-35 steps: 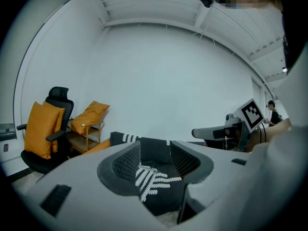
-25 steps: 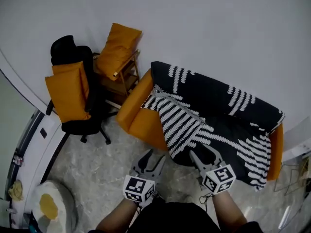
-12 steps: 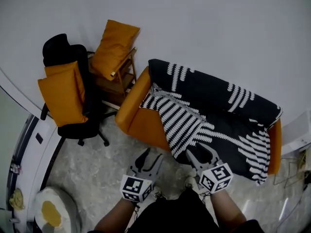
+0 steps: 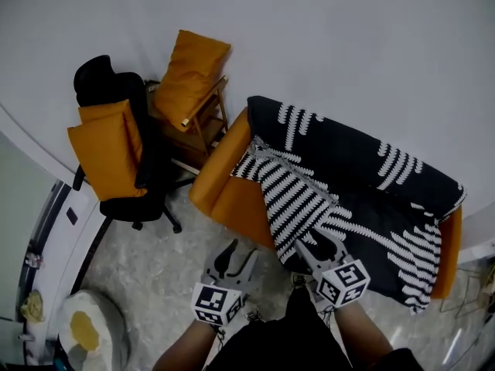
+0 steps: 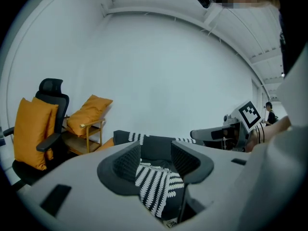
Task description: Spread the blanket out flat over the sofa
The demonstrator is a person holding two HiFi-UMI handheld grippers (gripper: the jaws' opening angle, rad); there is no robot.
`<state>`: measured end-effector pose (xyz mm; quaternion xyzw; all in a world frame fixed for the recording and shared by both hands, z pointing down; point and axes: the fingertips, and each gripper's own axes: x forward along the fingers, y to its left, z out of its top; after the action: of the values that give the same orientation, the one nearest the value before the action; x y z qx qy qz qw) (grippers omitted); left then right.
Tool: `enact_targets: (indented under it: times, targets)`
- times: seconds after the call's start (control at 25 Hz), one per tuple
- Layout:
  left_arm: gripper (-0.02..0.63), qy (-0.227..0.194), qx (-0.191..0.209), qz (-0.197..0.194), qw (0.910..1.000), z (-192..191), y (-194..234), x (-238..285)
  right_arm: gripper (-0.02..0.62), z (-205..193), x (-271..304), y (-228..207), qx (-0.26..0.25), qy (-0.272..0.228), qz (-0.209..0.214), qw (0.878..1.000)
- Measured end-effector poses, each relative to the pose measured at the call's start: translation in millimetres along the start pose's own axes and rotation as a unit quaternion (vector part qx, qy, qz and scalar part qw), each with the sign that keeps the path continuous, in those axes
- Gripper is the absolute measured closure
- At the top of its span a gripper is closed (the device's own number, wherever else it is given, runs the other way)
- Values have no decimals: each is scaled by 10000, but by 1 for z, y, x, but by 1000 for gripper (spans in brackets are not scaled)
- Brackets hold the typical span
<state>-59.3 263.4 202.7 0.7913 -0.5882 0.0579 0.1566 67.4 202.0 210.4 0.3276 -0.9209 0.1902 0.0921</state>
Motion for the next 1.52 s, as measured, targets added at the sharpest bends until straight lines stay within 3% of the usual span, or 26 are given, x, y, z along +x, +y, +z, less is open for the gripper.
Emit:
enact_targets:
  times: [0.36, 0.76, 0.96, 1.2, 1.52]
  targets:
    - [417, 168, 0, 385, 9991, 17, -10, 86, 399, 24, 33, -95, 93, 120, 307, 9994]
    - [417, 359, -58, 420, 9985, 16, -22, 165, 397, 9, 46, -180, 339, 399, 250, 9983]
    - [417, 533, -16, 219, 9983, 3, -11, 195, 396, -10, 63, -206, 515, 511, -4, 9974]
    - [417, 773, -29, -228, 9967, -17, 9, 222, 394, -41, 80, -226, 787, 636, -594, 9931]
    - [417, 1253, -42, -874, 9883, -77, 31, 251, 397, -121, 102, -270, 1626, 738, -1448, 9732]
